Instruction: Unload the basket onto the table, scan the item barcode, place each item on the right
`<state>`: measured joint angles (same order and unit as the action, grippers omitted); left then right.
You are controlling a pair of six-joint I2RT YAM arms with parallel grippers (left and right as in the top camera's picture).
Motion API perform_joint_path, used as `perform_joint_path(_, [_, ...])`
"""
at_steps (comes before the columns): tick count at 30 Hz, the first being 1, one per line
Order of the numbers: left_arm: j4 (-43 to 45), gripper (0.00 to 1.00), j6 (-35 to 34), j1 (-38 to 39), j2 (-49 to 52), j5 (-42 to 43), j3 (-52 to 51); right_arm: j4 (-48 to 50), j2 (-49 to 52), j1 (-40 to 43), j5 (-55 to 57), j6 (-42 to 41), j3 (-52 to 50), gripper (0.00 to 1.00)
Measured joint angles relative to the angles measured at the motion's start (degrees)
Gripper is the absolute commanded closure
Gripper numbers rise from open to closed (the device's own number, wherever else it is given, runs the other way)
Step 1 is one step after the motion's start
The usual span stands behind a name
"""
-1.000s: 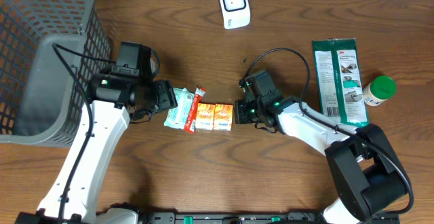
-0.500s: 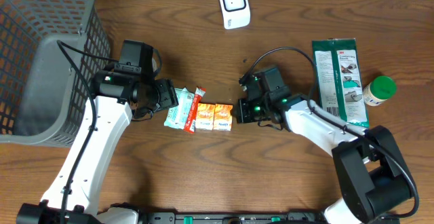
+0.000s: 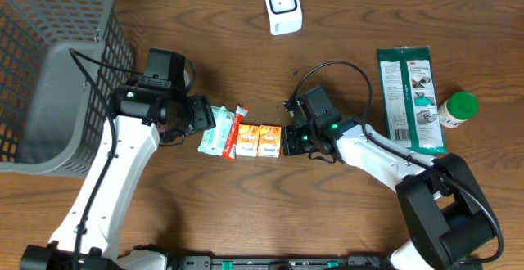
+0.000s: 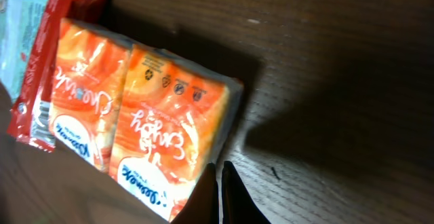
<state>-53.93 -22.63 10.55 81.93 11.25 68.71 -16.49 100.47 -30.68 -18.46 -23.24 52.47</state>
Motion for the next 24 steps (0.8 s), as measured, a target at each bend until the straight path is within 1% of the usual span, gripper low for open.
perform_joint_path(6, [0.7, 0.3, 0.0, 1.8, 0.0, 0.0, 0.0, 0.0, 0.0, 0.0, 0.7, 0.0, 0.0, 0.99])
perform_joint_path(7, [1.0, 0.37, 0.0, 2.2, 0.1, 0.0, 0.0, 0.0, 0.0, 0.0, 0.8, 0.0, 0.0, 0.99])
perform_joint_path(9, [1.5, 0.59, -0.3, 2.6, 0.4, 0.0, 0.0, 0.1, 0.0, 0.1, 0.3, 0.0, 0.0, 0.99])
perform_joint_path(11, [1.7, 0.79, -0.1, 2.7, 1.0, 0.0, 0.0, 0.4, 0.0, 0.2, -0.7, 0.0, 0.0, 0.99])
perform_joint_path(12, [1.8, 0.86, -0.2, 2.7, 1.4, 0.0, 0.0, 0.6, 0.0, 0.2, -1.6, 0.0, 0.0, 0.99])
perform_joint_path(13, [1.9, 0.91, -0.1, 2.7, 2.0, 0.0, 0.0, 0.7, 0.0, 0.3, -2.5, 0.0, 0.0, 0.99])
perform_joint_path(14, [1.9, 0.92, 0.0, 2.7, 2.5, 0.0, 0.0, 0.9, 0.0, 0.5, -3.8, 0.0, 0.0, 0.99])
perform_joint_path(21, [2.7, 0.92, 0.2, 4.1, 7.6, 0.0, 0.0, 1.6, 0.0, 2.4, -10.2, 1.0, 0.0, 0.99])
perform_joint_path(24, [3.9, 0.89, 0.2, 5.6, 9.4, 0.0, 0.0, 1.5, 0.0, 2.4, -10.6, 1.4, 0.0, 0.99])
